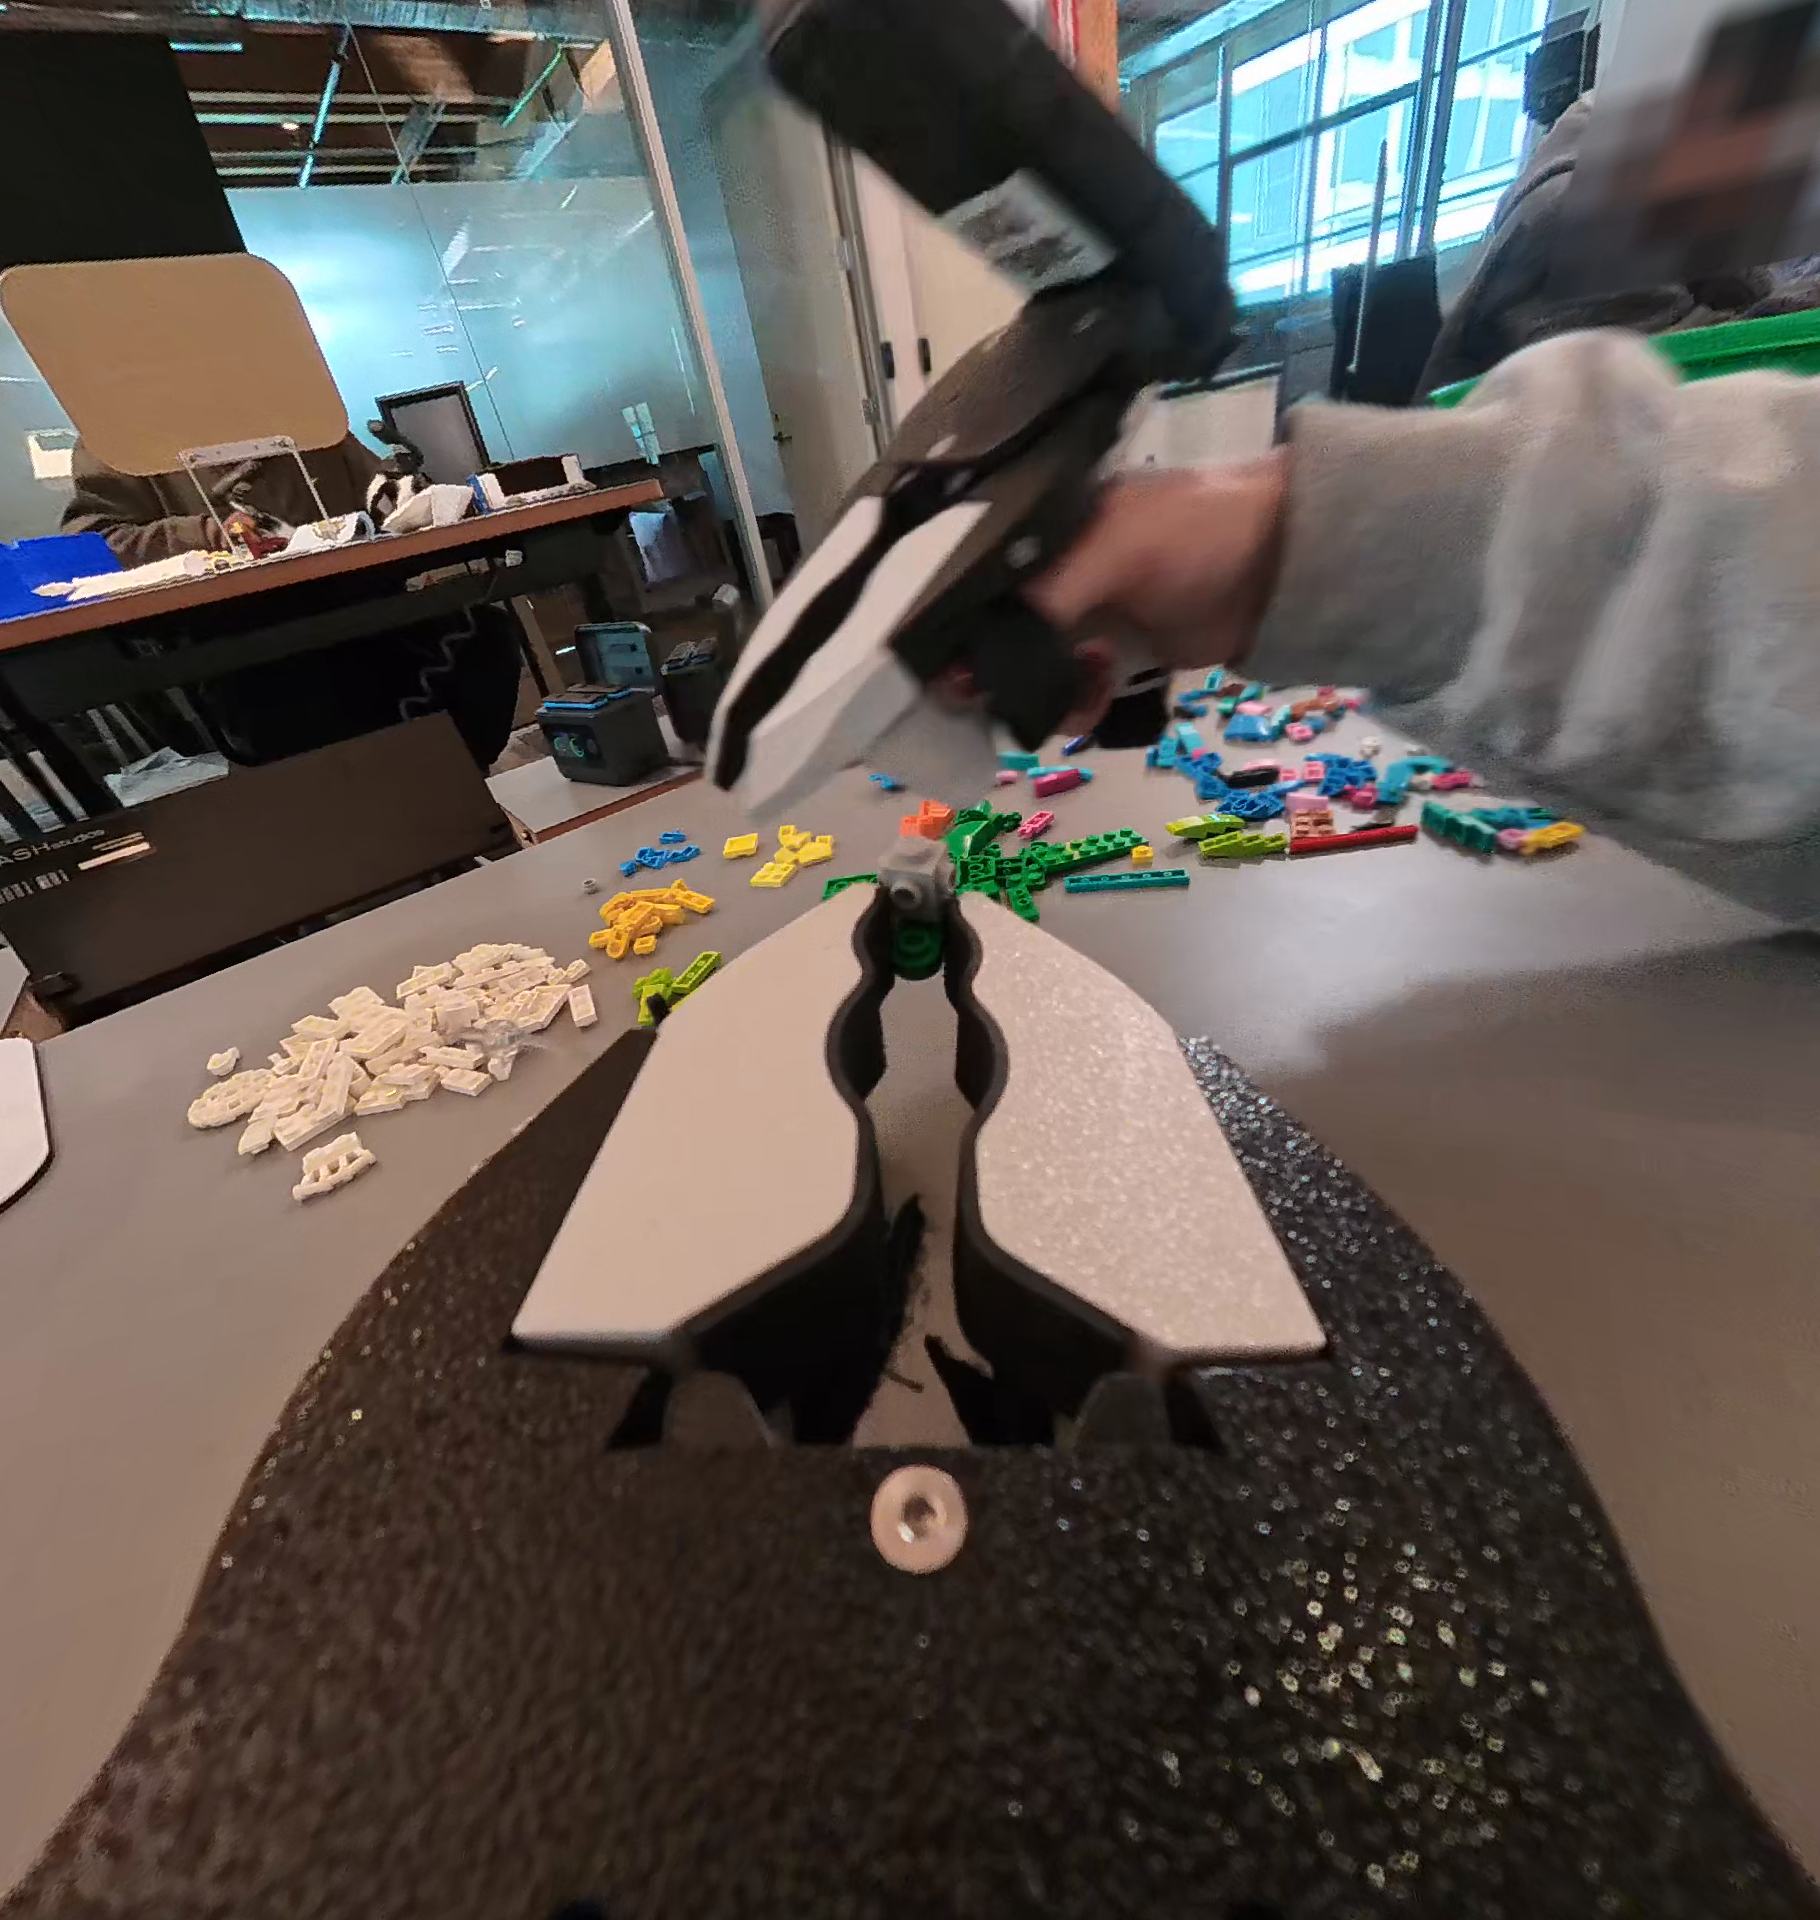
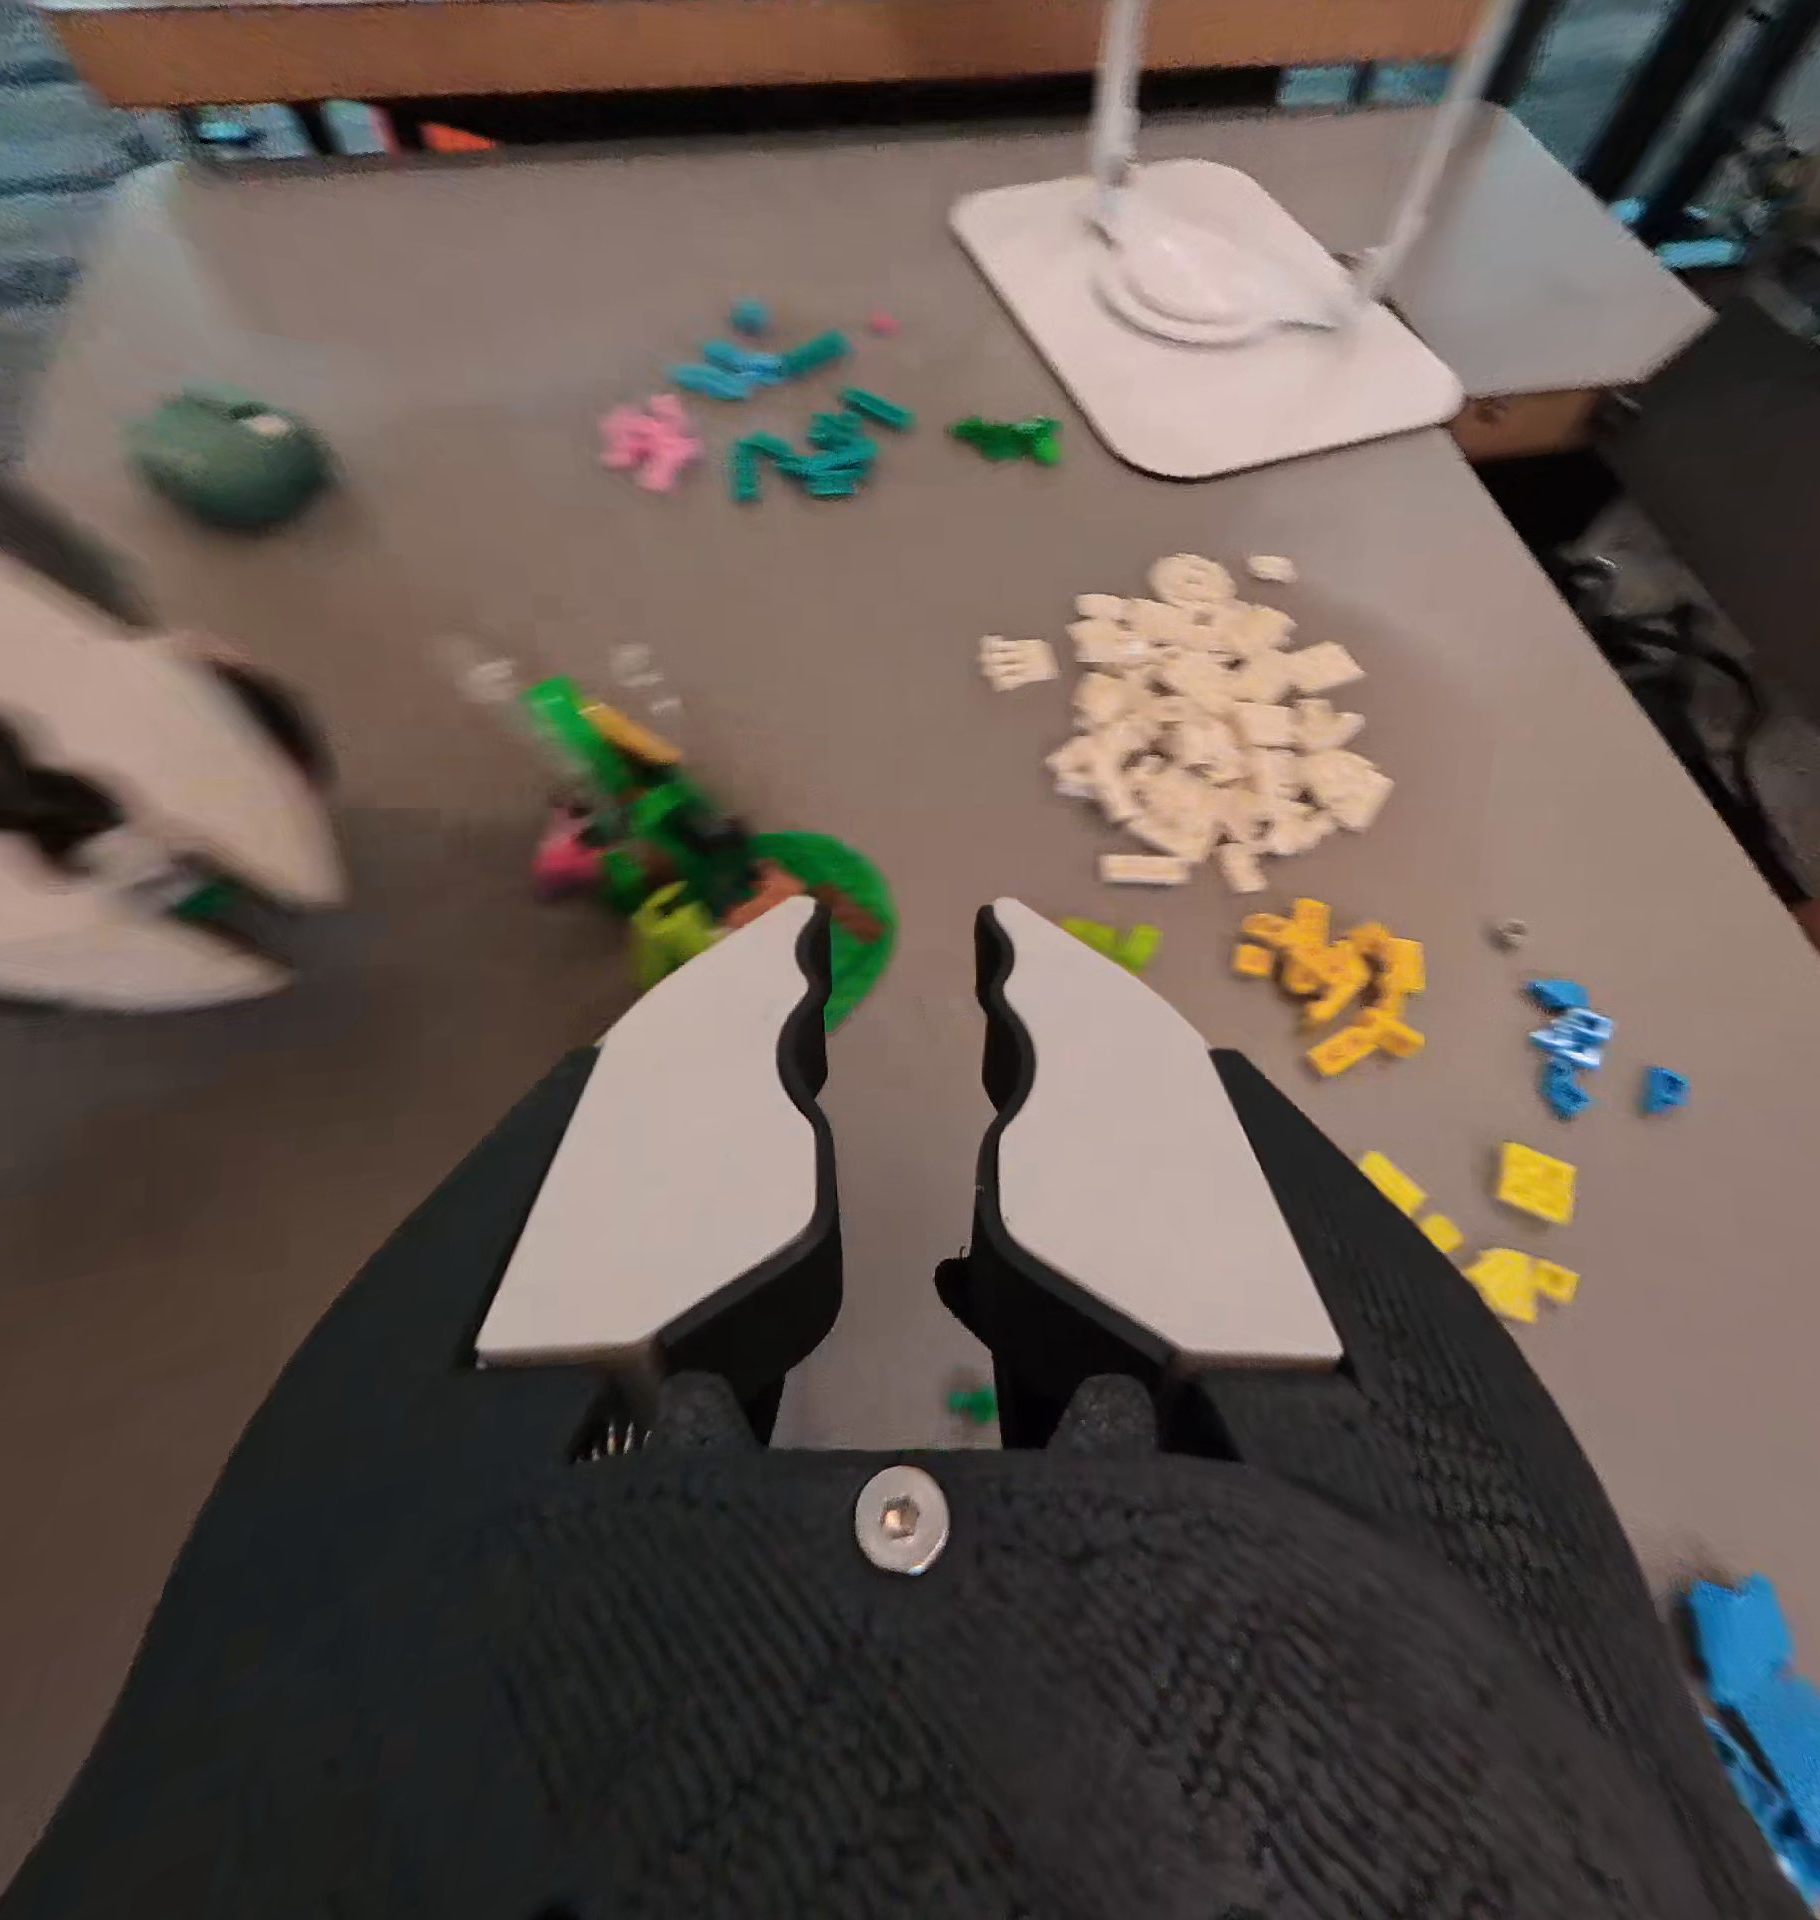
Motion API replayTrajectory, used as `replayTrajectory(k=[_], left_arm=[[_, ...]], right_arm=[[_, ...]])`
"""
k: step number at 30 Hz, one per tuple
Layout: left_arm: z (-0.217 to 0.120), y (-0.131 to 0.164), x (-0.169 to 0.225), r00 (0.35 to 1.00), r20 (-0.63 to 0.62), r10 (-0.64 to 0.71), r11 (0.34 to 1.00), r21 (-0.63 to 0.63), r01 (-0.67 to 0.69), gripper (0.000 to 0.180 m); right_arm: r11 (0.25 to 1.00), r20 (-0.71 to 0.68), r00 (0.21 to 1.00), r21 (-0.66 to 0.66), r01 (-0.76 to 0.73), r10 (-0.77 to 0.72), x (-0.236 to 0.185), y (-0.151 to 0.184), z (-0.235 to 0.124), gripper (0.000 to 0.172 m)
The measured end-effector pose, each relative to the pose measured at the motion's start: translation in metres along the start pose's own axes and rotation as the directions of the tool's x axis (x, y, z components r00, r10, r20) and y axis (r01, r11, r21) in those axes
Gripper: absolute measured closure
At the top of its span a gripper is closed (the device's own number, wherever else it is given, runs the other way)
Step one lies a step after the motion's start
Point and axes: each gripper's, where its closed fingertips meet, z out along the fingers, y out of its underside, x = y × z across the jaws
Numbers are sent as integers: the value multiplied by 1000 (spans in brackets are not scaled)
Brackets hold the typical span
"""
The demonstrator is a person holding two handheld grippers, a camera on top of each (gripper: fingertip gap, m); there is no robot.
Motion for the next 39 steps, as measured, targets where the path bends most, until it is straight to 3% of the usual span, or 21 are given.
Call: replayTrajectory(k=[4,7,9,13,19,22,26,28,39], left_arm=[[3,5,3,997,10,71,997,-41,-70,172],[5,12,11,982,-1,188,978,-90,-187,172],[7,17,14,966,-8,259,957,-132,-258,172],[9,29,17,941,-16,337,920,-208,-333,172],[8,28,23,859,-6,513,834,-233,-500,173],[6,24,25,778,25,628,760,-234,-606,173],[7,19,32,833,11,553,822,-168,-544,173],[8,17,31,843,27,537,835,-158,-526,164],[4,-2,45,801,54,596,803,-15,-596,165]], right_arm=[[993,202,978,93,-66,46,-73,-14,-29,148],[998,108,993,39,-55,50,-90,-8,-31,147],[987,10,987,-9,-160,160,-89,0,-27,149],[930,49,930,-62,-362,366,-106,13,-25,145],[908,40,913,-129,-398,406,-112,33,-16,145],[915,76,915,-118,-387,396,-116,30,-19,160],[929,103,924,-74,-362,369,-117,29,-26,162],[933,113,926,-55,-356,360,-116,31,-31,163],[909,292,867,-23,-415,403,-130,28,-49,163]])
